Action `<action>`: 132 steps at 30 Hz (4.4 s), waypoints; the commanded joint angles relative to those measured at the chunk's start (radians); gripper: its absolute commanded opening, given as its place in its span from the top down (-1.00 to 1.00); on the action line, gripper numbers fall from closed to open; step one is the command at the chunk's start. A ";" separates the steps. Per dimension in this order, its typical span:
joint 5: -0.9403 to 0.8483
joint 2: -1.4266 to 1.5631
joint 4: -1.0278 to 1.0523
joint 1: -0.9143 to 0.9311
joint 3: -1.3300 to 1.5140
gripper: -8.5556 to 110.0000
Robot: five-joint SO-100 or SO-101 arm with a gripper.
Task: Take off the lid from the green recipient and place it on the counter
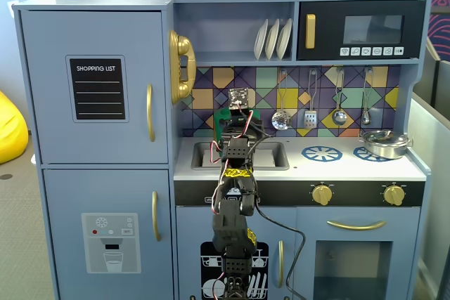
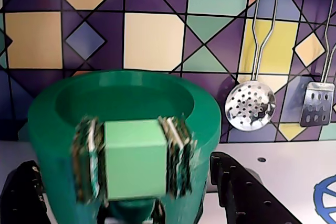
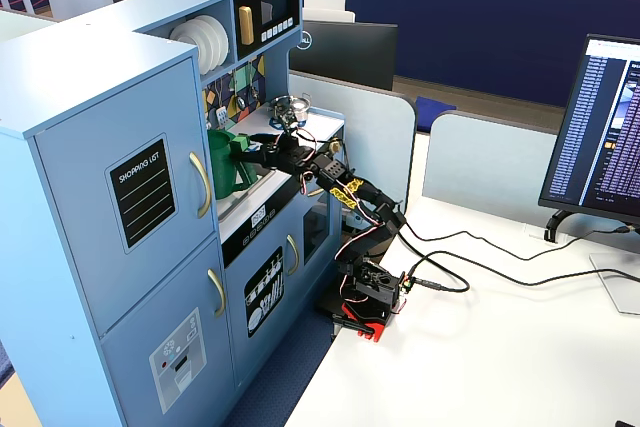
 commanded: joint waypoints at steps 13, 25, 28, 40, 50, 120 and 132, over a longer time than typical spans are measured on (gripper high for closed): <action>0.083 -0.100 0.015 0.002 -0.189 0.40; 0.028 -0.121 0.078 -0.038 -0.210 0.81; 0.057 -0.118 0.072 -0.048 -0.213 0.86; 0.051 -0.114 -0.071 -0.026 -0.304 0.86; 0.044 -0.052 0.002 0.261 -0.284 0.86; 0.083 0.854 0.537 -0.153 1.020 0.47; 0.195 0.879 0.557 -0.144 1.143 0.53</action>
